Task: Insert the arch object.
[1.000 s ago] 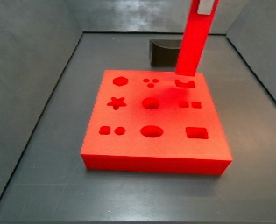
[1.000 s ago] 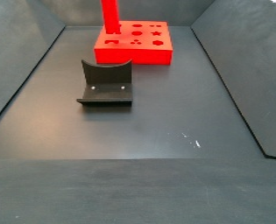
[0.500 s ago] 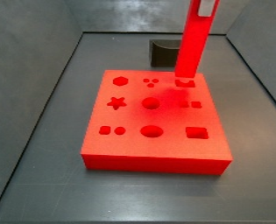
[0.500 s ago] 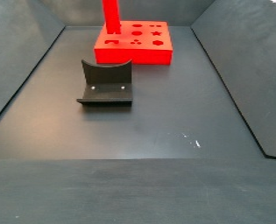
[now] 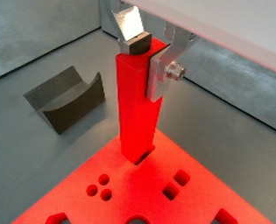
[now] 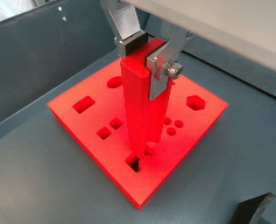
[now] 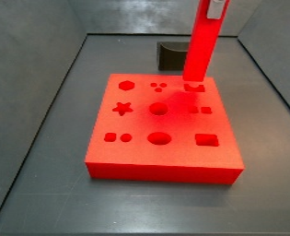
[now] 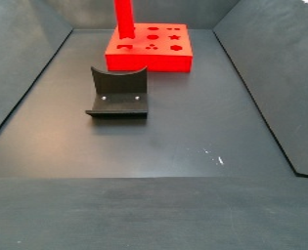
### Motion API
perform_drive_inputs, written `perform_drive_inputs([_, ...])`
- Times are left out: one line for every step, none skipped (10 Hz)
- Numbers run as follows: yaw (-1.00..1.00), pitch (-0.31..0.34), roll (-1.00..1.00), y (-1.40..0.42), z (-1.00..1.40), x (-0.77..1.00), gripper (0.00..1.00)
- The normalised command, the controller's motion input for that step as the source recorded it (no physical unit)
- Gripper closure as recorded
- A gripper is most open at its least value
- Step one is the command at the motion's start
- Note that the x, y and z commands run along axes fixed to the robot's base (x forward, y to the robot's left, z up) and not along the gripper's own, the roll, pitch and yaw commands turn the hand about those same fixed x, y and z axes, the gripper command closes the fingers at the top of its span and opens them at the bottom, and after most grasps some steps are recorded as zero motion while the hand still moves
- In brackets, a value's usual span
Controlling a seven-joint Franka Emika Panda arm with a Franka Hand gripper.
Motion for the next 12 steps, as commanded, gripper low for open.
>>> perform_drive_inputs([0.0, 0.0, 0.05, -0.01, -0.09, 0.27, 1.0])
perform_drive_inputs([0.0, -0.007, 0.02, 0.0, -0.12, 0.29, 1.0])
perform_drive_inputs([0.0, -0.004, 0.02, 0.0, -0.09, 0.29, 1.0])
perform_drive_inputs([0.0, -0.01, 0.02, 0.0, -0.12, 0.31, 1.0])
perform_drive_inputs([0.0, 0.0, 0.04, 0.0, -0.07, 0.0, 1.0])
perform_drive_inputs([0.0, -0.016, 0.05, 0.0, -0.14, 0.0, 1.0])
perform_drive_inputs([0.0, -0.02, 0.06, 0.0, -0.17, -0.02, 1.0])
perform_drive_inputs([0.0, -0.027, 0.02, 0.0, -0.2, -0.05, 1.0])
perform_drive_inputs([0.01, -0.029, 0.0, 0.0, -0.19, 0.0, 1.0])
perform_drive_inputs([0.02, -0.031, 0.0, 0.0, -0.18, 0.0, 1.0])
perform_drive_inputs([0.02, -0.031, 0.01, 0.0, -0.22, 0.0, 1.0])
perform_drive_inputs([0.03, -0.049, 0.0, 0.0, -0.23, 0.0, 1.0])
